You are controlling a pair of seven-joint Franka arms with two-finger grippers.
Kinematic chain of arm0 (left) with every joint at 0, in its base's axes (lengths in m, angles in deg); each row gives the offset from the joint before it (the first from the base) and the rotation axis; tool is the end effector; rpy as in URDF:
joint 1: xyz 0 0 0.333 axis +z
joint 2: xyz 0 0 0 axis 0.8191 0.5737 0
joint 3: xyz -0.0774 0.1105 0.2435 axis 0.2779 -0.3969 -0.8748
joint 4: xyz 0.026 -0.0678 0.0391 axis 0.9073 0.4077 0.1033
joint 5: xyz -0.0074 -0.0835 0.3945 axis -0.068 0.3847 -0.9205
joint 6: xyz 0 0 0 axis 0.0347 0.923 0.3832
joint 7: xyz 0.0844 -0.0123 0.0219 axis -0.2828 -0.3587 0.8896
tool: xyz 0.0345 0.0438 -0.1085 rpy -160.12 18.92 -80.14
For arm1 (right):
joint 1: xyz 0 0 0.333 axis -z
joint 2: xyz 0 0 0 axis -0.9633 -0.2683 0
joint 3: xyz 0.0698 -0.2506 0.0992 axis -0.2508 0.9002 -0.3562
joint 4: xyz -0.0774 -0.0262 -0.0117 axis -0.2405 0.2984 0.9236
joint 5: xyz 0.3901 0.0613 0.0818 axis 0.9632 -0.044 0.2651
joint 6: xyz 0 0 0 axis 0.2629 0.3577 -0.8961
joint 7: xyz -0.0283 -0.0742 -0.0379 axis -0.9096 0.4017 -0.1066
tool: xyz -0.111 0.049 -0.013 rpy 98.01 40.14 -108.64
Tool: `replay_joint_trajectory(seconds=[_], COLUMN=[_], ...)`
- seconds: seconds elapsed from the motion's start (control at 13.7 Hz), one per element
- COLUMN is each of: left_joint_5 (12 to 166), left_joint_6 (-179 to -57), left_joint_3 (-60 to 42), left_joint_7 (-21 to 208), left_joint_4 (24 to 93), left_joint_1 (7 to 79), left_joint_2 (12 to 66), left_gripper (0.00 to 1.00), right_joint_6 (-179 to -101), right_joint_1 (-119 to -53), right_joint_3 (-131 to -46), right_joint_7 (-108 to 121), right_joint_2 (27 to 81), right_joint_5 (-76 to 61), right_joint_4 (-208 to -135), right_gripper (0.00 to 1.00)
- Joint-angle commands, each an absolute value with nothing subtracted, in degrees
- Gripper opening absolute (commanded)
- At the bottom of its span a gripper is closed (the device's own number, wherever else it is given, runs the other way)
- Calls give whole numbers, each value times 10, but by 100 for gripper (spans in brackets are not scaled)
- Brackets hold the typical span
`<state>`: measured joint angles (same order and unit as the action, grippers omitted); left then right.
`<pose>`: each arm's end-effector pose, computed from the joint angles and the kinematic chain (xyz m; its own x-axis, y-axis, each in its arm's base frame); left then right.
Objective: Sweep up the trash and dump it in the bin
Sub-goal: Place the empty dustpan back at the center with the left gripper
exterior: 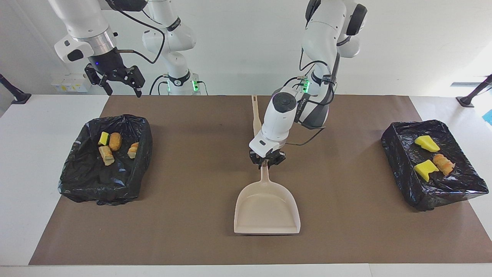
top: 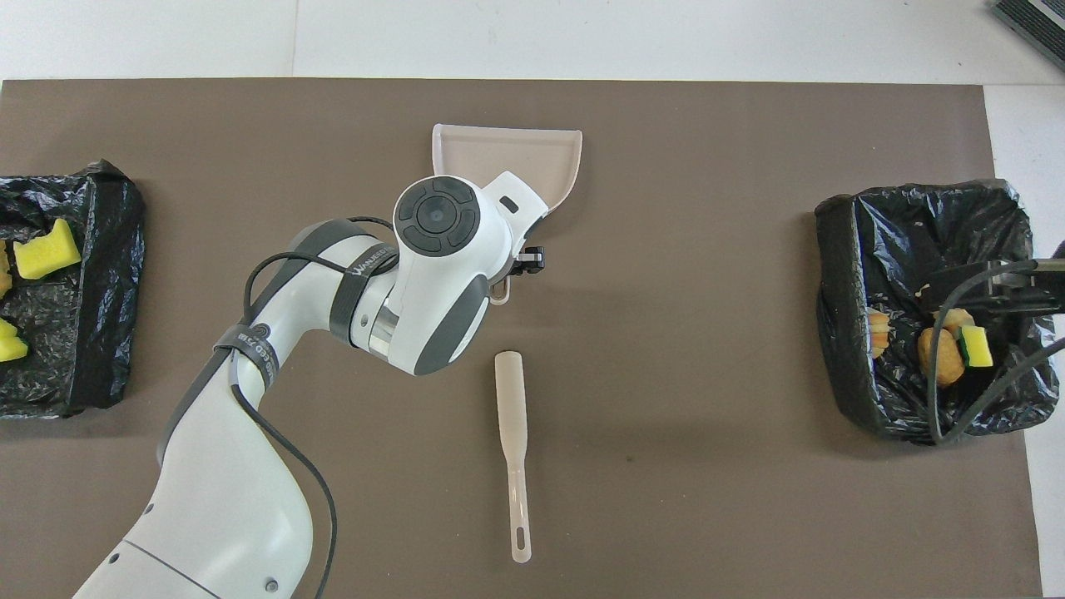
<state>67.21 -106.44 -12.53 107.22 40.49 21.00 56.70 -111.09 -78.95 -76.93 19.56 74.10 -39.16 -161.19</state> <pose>0.5734 -0.3875 0.3141 0.9949 -0.0422 0.0920 -0.0527 -0.9920 0.1151 0.5383 -0.0018 0.5897 0.9967 -0.0814 0.0009 -0.0814 -0.9967 0.0075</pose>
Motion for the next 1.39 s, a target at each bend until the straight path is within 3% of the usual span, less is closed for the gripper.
replay_joint_trajectory(seconds=[0.0,0.44,0.88,1.32], left_joint_5=[664,662,671,666], left_joint_6=[-1022,-945,-829,-747], left_joint_3=[-134,-135,-136,-138], left_joint_7=[1075,964,753,672], left_joint_4=[409,401,406,410], left_joint_1=[217,318,458,545], left_joint_2=[535,482,397,321], left_gripper=[100,100,100,100], right_joint_6=[-1105,-1104,-1094,-1104], right_joint_1=[-778,-773,-773,-773], right_joint_3=[-775,-774,-775,-775], right_joint_7=[187,189,186,186], right_joint_2=[756,754,757,757], right_joint_5=[-389,-389,-396,-397], right_joint_4=[-1627,-1623,-1628,-1633], right_gripper=[100,100,100,100])
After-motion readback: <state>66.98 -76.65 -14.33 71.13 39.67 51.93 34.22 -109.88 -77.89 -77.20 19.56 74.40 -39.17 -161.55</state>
